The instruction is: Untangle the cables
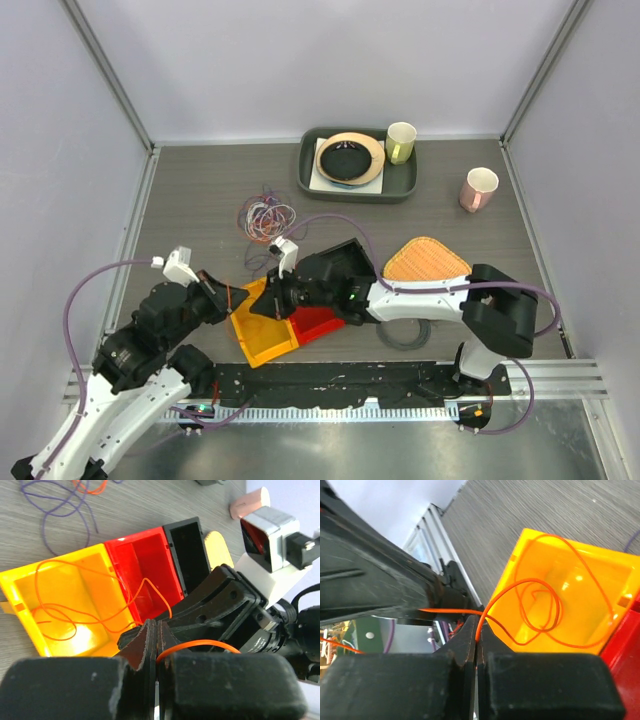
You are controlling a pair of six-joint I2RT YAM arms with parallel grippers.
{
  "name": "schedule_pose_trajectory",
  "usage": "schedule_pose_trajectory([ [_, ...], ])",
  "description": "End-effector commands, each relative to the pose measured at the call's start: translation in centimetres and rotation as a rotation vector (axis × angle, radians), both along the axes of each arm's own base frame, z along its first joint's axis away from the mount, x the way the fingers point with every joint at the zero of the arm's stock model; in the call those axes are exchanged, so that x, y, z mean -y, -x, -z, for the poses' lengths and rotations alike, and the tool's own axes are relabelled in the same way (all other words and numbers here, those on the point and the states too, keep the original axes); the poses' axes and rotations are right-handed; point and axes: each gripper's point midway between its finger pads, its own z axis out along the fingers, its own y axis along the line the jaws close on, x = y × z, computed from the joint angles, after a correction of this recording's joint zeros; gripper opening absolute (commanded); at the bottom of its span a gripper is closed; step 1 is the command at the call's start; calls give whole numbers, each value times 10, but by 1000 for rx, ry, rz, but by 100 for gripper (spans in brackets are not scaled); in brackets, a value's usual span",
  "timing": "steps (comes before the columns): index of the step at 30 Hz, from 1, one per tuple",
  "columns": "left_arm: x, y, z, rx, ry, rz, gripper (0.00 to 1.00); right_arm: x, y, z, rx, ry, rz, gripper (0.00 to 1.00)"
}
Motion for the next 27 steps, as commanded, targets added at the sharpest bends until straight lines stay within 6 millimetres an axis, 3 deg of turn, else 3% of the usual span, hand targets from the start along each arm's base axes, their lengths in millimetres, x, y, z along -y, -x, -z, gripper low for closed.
schedule_pose_trajectory([
  [1,-14,-8,23,-62,-56,-101,0,-2,-11,4,-6,-10,79,1],
  [6,-12,-13,53,-156,-146,-107,0,17,-36,38,72,138,230,1],
  [11,-13,-20,68,-219,-233,-120,0,9,-28,48,138,206,223,1],
  [12,-14,-21,68,-220,-243,-124,0,11,-22,57,157,257,213,9],
  [14,-16,-22,75,-248,-279,-128,0,12,-27,57,191,288,244,18],
  [15,-17,-21,76,-254,-289,-127,0,12,-23,57,199,300,244,27],
  [17,-16,-22,80,-275,-308,-123,0,13,-22,46,213,281,255,39],
  [22,-23,-25,83,-293,-350,-157,0,15,-14,22,234,226,242,48],
  [26,-16,-28,88,-306,-359,-130,0,29,-17,4,237,205,294,69],
  [27,-13,-30,91,-318,-364,-120,0,37,-22,-9,250,187,332,70],
])
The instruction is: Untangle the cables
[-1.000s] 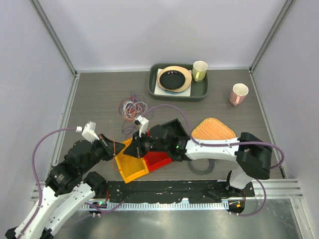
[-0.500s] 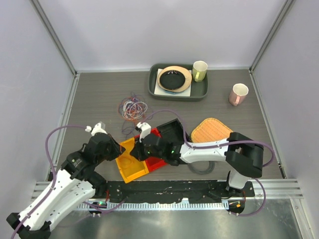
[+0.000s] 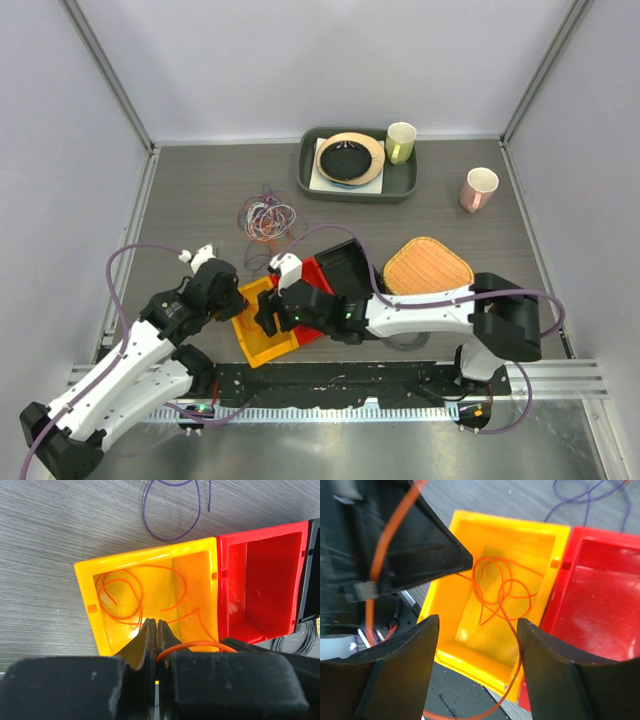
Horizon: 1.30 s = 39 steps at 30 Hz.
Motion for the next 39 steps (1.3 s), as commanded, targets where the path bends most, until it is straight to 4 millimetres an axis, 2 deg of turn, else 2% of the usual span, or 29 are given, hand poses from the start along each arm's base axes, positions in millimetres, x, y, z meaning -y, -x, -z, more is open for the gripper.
schedule_pose_trajectory([
  [1,8,-11,-7,16,-5,23,0,19,-16,-66,90,-122,105,72],
  [2,10,-12,-6,11,-6,27,0,23,-17,-71,103,-130,111,76],
  [3,9,-12,-1,-14,-26,26,0,31,-20,-87,124,-163,138,77],
  [5,8,-13,0,-30,-45,18,0,44,-24,-89,143,-166,169,80],
  [6,5,-13,0,-33,-63,8,0,56,-31,-101,168,-185,227,80],
  [9,-3,-13,1,-44,-106,-18,0,81,-41,-97,185,-175,328,83],
  [10,-5,-13,2,-54,-118,-20,0,96,-45,-98,202,-178,377,85],
  [12,-6,-12,0,-71,-139,-10,0,108,-49,-98,215,-185,424,85],
  [13,-4,-11,0,-83,-140,4,0,121,-52,-98,227,-189,465,86],
  [15,-1,-9,3,-113,-148,28,0,131,-54,-99,230,-206,499,87],
  [16,0,-8,4,-123,-154,41,4,138,-55,-94,234,-203,521,88],
  [17,-1,-7,6,-146,-169,44,8,141,-55,-99,235,-227,526,88],
  [18,-1,-6,7,-155,-178,52,16,145,-55,-95,236,-223,527,88],
  [19,0,-5,6,-164,-184,68,37,145,-54,-96,241,-226,523,88],
  [22,-2,-4,1,-183,-207,83,60,146,-53,-98,250,-229,503,88],
  [25,-1,-3,-8,-167,-199,103,73,137,-48,-99,244,-224,448,87],
  [29,4,-4,-24,-127,-162,132,81,118,-39,-95,216,-208,354,86],
  [30,4,-4,-29,-111,-154,134,86,108,-35,-93,202,-198,314,87],
  [33,7,-5,-43,-66,-123,152,93,93,-31,-82,189,-120,247,82],
  [35,7,-6,-55,-14,-93,146,98,90,-31,-70,192,-43,217,79],
  [36,3,-9,-59,13,-99,121,100,84,-28,-69,192,-6,173,79],
  [37,-2,-10,-66,46,-93,99,100,84,-29,-54,181,60,151,77],
  [39,-15,-10,-68,66,-116,30,100,81,-36,-52,168,91,152,75],
])
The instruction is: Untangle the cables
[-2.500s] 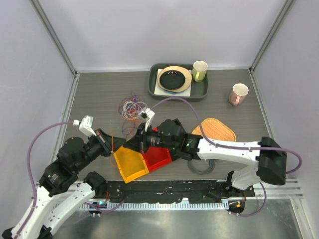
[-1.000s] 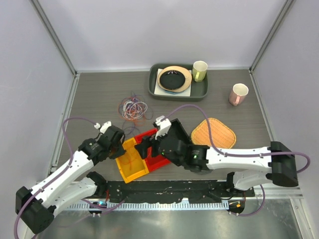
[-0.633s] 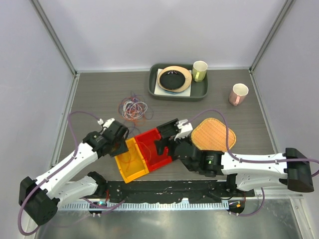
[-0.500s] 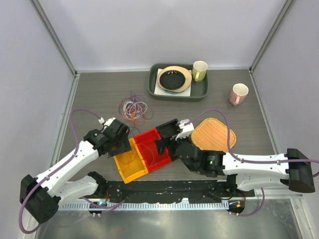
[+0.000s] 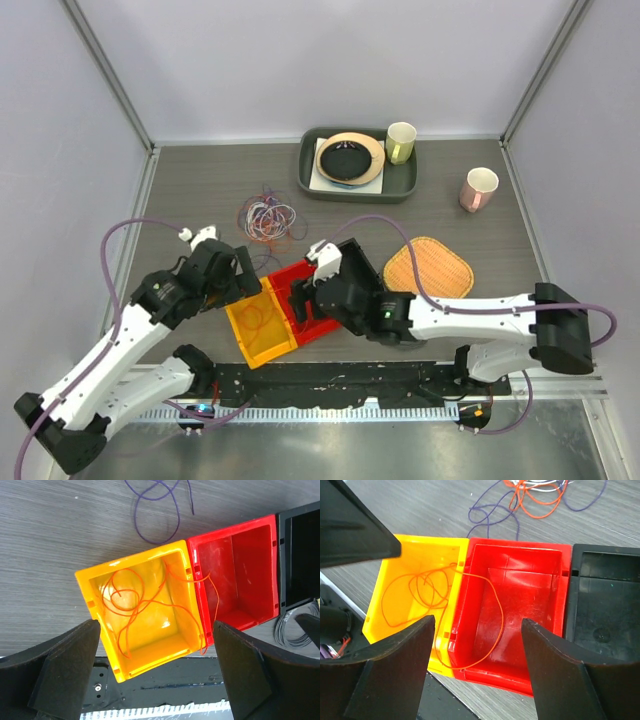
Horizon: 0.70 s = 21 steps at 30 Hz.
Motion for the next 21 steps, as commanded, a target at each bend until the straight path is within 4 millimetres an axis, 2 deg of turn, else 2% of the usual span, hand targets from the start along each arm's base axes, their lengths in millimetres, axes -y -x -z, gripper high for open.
schedule_pose_trajectory([
  [1,-30,-7,-24,119,-50,-125,100,-12,-3,10,-46,109,-87,72],
  [3,-41,-3,-20,117,-84,-159,100,-16,-7,14,-82,107,-113,65],
  [4,-44,-2,-16,113,-95,-172,100,-22,0,21,-132,100,-165,65],
  [8,-47,2,-2,69,-104,-215,100,-27,-7,51,-237,141,-190,58],
  [9,-48,2,1,64,-100,-237,100,-29,-7,53,-249,143,-197,56],
  [12,-42,2,22,24,-76,-266,100,-33,-8,67,-284,169,-215,54],
  [17,-30,0,44,-11,-8,-291,100,-33,-12,84,-318,212,-201,51],
  [21,-23,5,63,-40,36,-290,95,-33,-14,95,-335,231,-191,46],
])
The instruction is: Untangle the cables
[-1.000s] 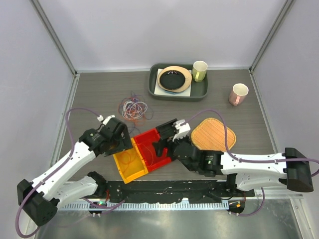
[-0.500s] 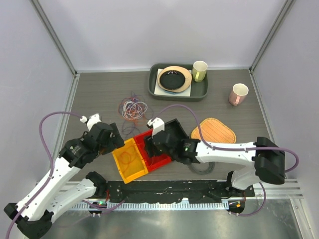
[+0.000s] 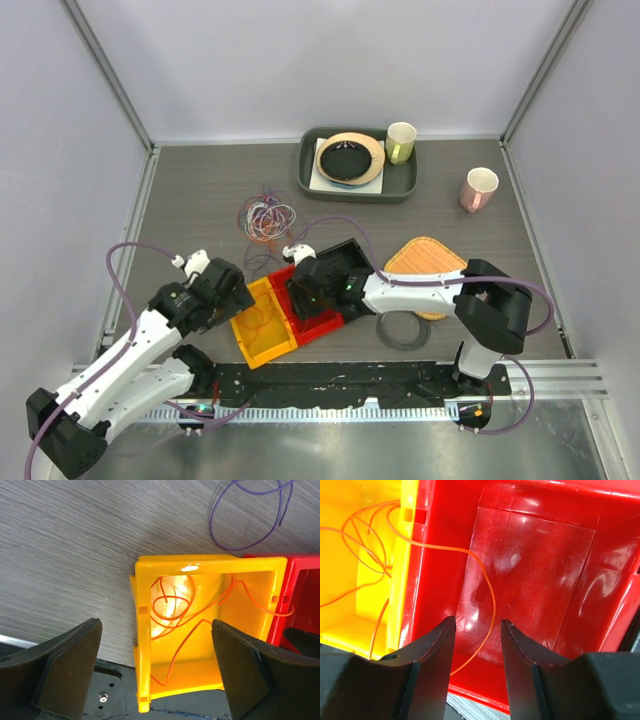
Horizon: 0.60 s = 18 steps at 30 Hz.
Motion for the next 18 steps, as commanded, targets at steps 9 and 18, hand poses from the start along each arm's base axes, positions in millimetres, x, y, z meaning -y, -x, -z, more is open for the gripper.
schedule_pose_trajectory([
  [9,23,-10,19,39,157,-49,82,-13,-13,5,-6,1,33,27],
  [18,28,-10,16,58,194,-41,80,-14,-18,-63,112,-164,23,1],
])
